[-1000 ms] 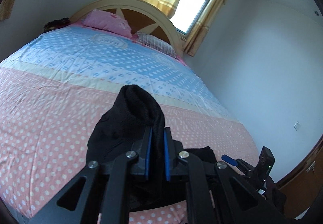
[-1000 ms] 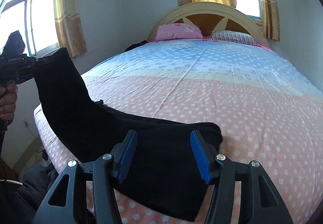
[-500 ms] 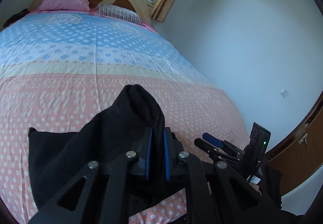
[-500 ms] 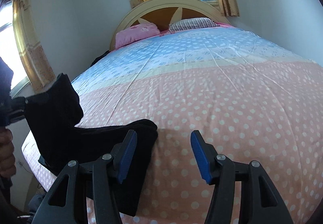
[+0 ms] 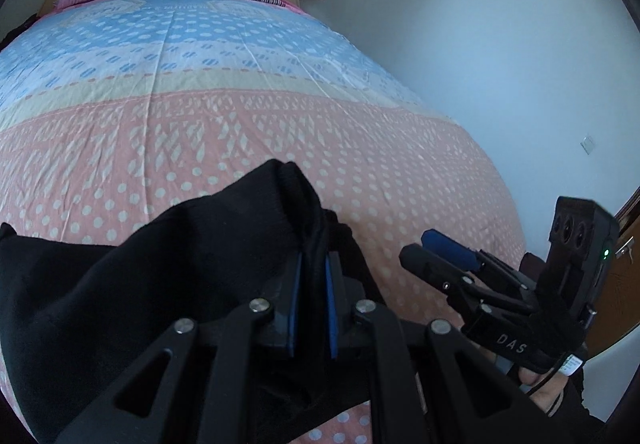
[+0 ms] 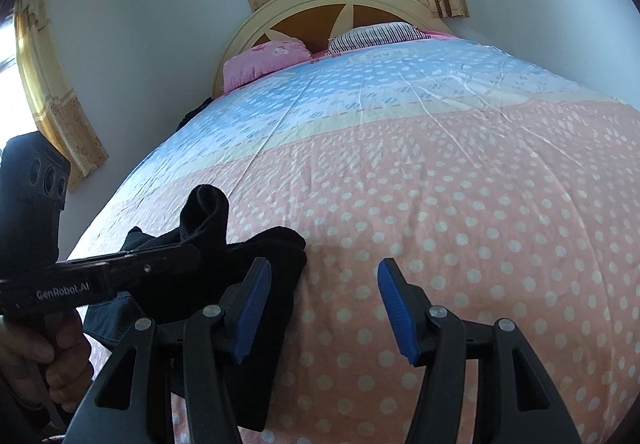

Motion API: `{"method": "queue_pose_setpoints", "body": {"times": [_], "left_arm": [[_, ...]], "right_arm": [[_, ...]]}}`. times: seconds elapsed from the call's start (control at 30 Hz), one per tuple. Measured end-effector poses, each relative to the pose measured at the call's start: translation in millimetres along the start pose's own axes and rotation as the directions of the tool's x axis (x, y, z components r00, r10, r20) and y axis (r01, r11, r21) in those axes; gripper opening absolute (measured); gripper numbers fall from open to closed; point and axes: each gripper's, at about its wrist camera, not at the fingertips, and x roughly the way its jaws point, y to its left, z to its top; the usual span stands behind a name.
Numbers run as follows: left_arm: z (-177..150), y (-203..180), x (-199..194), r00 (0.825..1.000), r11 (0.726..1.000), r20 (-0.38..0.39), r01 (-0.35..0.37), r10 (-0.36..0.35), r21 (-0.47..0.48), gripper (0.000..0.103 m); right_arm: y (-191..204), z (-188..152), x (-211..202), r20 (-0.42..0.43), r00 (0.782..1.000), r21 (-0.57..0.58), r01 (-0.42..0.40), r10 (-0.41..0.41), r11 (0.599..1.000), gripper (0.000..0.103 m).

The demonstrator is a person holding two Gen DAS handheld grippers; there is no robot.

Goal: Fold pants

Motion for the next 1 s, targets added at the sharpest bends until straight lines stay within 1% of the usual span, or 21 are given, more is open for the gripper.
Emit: {"method": "queue_pose_setpoints", "body": {"times": [0.1, 0.2, 0.23, 0.27, 0.3, 0.33, 0.4, 0.5, 0.6, 0.63, 0.7, 0.73, 0.8, 0.87, 0.9, 0.93, 0.97, 1.0], "left_arm": [[-1.3, -8.2, -2.7, 1.000, 0.999, 0.007, -0.001, 0.001, 0.036, 0.017], [0.2, -15.6, -13.8, 0.999, 0.997, 0.018, 0.048, -0.049, 0.060, 0.027], [0.5, -18.5, -19.3, 0.998, 0.996, 0.032, 0.045, -0.048, 0.078, 0.036], [0.4, -20.5, -27.1, 0.998, 0.994, 0.057, 0.033, -0.039, 0.099, 0.042], [-0.4, -21.0, -36.5, 0.996, 0.993, 0.088, 0.022, -0.032, 0.114, 0.052], [-1.3, -19.3, -45.9, 0.993, 0.993, 0.120, 0.006, -0.021, 0.122, 0.059], [-1.8, -10.6, -58.4, 0.987, 0.992, 0.163, -0.032, 0.012, 0.120, 0.065], [-7.0, 12.5, -74.5, 0.975, 0.991, 0.207, -0.103, 0.084, 0.083, 0.069], [-15.0, 43.2, -85.2, 0.953, 0.978, 0.237, -0.203, 0.187, 0.042, 0.070], [-18.2, 54.6, -87.7, 0.945, 0.971, 0.237, -0.237, 0.225, 0.026, 0.070], [-23.6, 73.9, -90.2, 0.925, 0.953, 0.242, -0.302, 0.294, -0.001, 0.074], [-25.4, 83.9, -90.6, 0.917, 0.946, 0.238, -0.324, 0.319, -0.022, 0.075], [-30.7, 106.4, -91.3, 0.915, 0.941, 0.220, -0.329, 0.339, -0.080, 0.075], [-35.1, 123.2, -90.4, 0.916, 0.937, 0.206, -0.324, 0.345, -0.130, 0.075], [-37.3, 128.1, -90.1, 0.915, 0.935, 0.204, -0.325, 0.349, -0.142, 0.075], [-39.6, 131.3, -89.1, 0.913, 0.932, 0.200, -0.331, 0.356, -0.146, 0.075], [-40.6, 133.4, -87.5, 0.911, 0.930, 0.197, -0.337, 0.361, -0.148, 0.075], [-42.1, 135.0, -87.1, 0.911, 0.929, 0.196, -0.339, 0.364, -0.149, 0.075]], "right_arm": [[-2.6, -0.5, 1.5, -0.004, 1.000, 0.010, -0.003, 0.003, 1.000, 0.057], [-3.9, -0.1, -0.7, 0.004, 1.000, 0.011, 0.001, -0.001, 1.000, 0.057], [-3.9, 0.7, -2.4, 0.011, 1.000, 0.012, -0.004, 0.004, 1.000, 0.057], [-3.6, 1.6, -5.4, 0.022, 1.000, 0.013, -0.013, 0.013, 1.000, 0.057], [-2.8, 2.8, -8.5, 0.033, 0.999, 0.013, -0.026, 0.026, 1.000, 0.057], [-0.8, 4.1, -13.0, 0.047, 0.998, 0.010, -0.050, 0.050, 0.999, 0.057], [6.2, 6.2, -20.2, 0.065, 0.992, -0.004, -0.108, 0.109, 0.994, 0.057], [26.4, 4.0, -23.4, 0.044, 0.977, -0.084, -0.206, 0.210, 0.975, 0.057], [51.0, -5.6, -20.9, -0.011, 0.963, -0.192, -0.265, 0.268, 0.945, 0.057], [58.7, -9.1, -18.3, -0.031, 0.963, -0.217, -0.269, 0.269, 0.938, 0.057], [69.0, -14.5, -9.3, -0.062, 0.977, -0.252, -0.215, 0.205, 0.944, 0.057], [70.6, -17.6, -3.8, -0.088, 0.976, -0.255, -0.217, 0.201, 0.942, 0.057], [70.0, -21.8, 3.6, -0.128, 0.967, -0.241, -0.247, 0.222, 0.938, 0.057], [69.5, -22.8, 6.4, -0.136, 0.967, -0.239, -0.241, 0.214, 0.940, 0.057], [67.3, -22.1, 7.7, -0.147, 0.963, -0.214, -0.256, 0.228, 0.943, 0.051], [63.3, -21.6, 8.8, -0.153, 0.959, -0.188, -0.264, 0.237, 0.946, 0.031], [60.1, -20.4, 9.0, -0.153, 0.960, -0.166, -0.258, 0.233, 0.952, 0.019], [56.3, -19.3, 9.1, -0.155, 0.961, -0.144, -0.250, 0.228, 0.957, 0.015]]}}
